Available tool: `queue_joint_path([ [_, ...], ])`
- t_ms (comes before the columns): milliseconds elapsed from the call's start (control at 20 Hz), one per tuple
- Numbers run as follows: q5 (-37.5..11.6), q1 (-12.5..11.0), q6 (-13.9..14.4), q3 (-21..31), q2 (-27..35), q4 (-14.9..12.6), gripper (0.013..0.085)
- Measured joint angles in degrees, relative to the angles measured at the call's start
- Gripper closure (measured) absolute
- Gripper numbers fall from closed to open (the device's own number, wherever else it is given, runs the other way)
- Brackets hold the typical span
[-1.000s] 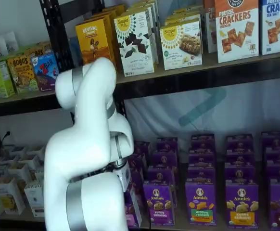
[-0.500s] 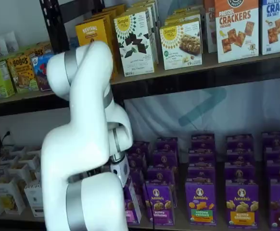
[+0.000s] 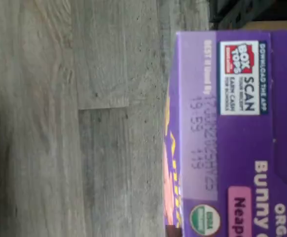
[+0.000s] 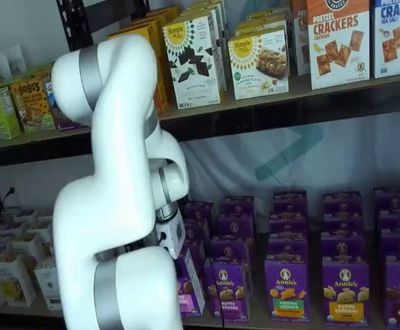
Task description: Pick up the purple box with a pink patch in the middle, on the bottom shelf, the first box from the left
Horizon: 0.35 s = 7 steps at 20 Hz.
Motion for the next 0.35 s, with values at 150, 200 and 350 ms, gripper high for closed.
queue_joint_path([
  [150, 0.72, -0.37, -0.4, 1.7, -2.45, -0.04, 0.069],
  [200, 1.04, -0.49, -0.74, 2.16, -3.17, 0.21, 0.069],
  [350, 2.15, -0.73, -1.65, 3.38, -5.29, 0.91, 0.069],
])
